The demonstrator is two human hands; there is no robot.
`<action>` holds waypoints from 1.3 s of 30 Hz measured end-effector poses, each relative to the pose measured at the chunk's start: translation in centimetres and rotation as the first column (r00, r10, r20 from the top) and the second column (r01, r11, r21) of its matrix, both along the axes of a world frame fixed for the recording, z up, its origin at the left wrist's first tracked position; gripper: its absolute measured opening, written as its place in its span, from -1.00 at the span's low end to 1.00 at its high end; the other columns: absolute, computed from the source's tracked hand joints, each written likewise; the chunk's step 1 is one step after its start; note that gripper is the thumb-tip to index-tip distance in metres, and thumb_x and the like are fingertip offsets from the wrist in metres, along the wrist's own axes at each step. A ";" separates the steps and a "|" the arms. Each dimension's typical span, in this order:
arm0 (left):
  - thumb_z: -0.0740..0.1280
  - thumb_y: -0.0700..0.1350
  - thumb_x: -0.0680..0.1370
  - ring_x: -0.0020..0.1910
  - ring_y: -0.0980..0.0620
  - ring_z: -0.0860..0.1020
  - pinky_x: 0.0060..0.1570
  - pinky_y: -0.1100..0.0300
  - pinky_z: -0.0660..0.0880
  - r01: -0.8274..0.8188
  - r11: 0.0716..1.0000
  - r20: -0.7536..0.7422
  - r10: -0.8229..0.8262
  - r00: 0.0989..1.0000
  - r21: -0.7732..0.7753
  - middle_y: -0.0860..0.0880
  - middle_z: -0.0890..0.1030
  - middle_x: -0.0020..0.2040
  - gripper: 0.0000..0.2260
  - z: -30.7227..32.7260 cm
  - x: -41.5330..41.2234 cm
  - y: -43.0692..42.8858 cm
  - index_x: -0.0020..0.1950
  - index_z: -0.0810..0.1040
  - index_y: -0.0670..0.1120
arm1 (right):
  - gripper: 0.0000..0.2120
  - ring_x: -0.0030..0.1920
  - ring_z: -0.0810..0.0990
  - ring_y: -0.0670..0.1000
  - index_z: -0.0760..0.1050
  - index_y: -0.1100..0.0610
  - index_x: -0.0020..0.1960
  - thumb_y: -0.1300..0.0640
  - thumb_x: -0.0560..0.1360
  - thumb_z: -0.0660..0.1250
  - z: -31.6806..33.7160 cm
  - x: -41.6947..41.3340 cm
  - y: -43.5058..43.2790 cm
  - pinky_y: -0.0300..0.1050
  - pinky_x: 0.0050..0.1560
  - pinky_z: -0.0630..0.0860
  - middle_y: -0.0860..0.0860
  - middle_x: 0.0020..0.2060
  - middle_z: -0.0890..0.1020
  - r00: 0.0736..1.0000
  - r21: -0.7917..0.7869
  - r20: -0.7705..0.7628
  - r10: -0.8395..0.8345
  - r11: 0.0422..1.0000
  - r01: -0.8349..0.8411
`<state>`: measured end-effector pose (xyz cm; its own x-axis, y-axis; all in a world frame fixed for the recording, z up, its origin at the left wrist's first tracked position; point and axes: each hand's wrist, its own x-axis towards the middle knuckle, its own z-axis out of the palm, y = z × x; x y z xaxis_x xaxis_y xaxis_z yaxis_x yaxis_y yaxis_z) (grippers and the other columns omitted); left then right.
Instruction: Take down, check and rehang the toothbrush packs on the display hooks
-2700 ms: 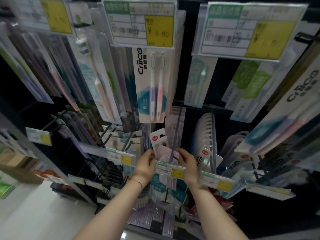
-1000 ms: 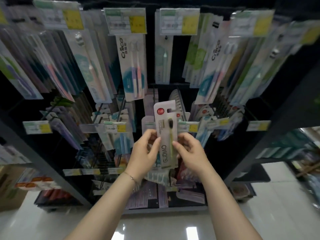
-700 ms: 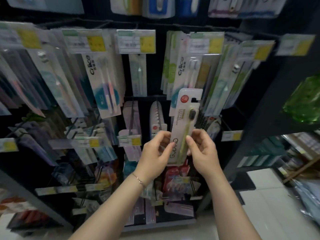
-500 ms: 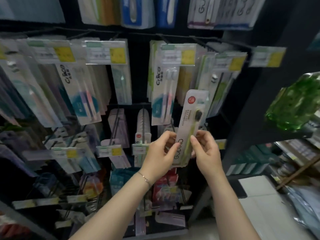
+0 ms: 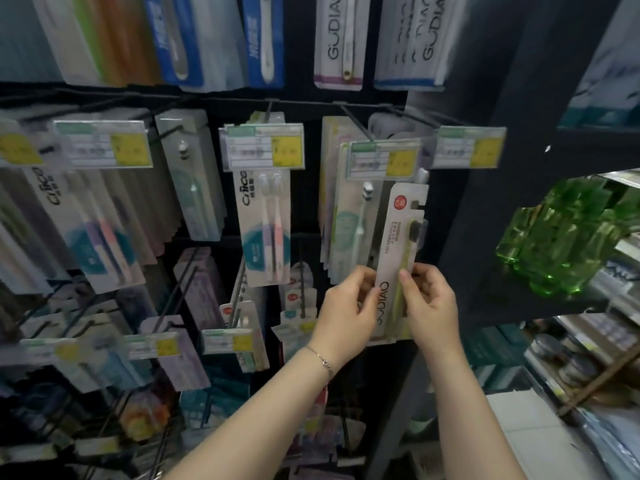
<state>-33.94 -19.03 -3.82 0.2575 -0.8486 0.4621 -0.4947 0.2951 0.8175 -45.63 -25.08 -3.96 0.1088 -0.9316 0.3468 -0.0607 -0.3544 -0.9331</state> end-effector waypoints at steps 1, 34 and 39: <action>0.26 -0.16 0.61 -0.20 0.16 0.55 -0.20 0.38 0.47 0.001 1.000 -0.002 -0.001 1.000 0.001 0.12 0.57 -0.20 -0.95 0.2 -0.4 -0.4 0.01 0.48 -0.01 | -0.96 -0.14 0.65 -0.07 0.54 -0.05 -0.02 0.06 0.56 0.31 0.2 -0.3 -0.5 0.01 -0.07 0.61 -0.05 -0.17 0.67 0.999 -0.014 -0.035 -0.019 1.000 0.018; 0.28 -0.20 0.60 -0.20 0.38 0.49 -0.20 0.55 0.37 -0.157 0.983 -0.043 0.154 0.987 -0.091 0.20 0.50 -0.22 -0.88 3.3 -2.3 -7.2 0.05 0.49 0.02 | -0.80 -0.12 0.61 0.23 0.31 0.15 0.19 0.07 0.64 0.09 6.6 0.8 -4.9 0.14 -0.14 0.58 0.20 -0.08 0.59 0.850 -0.184 -0.473 -0.230 0.970 0.160; 0.26 -0.23 0.59 -0.07 0.23 0.54 -0.09 0.54 0.41 -0.142 0.986 0.006 0.143 0.990 -0.086 0.12 0.57 -0.06 -0.82 3.0 -2.1 -7.6 0.15 0.53 -0.03 | -0.86 -0.17 0.61 0.24 0.27 0.14 0.14 0.09 0.64 0.11 6.6 0.9 -4.4 0.12 -0.21 0.57 0.20 -0.12 0.60 0.855 -0.210 -0.446 -0.266 0.959 0.189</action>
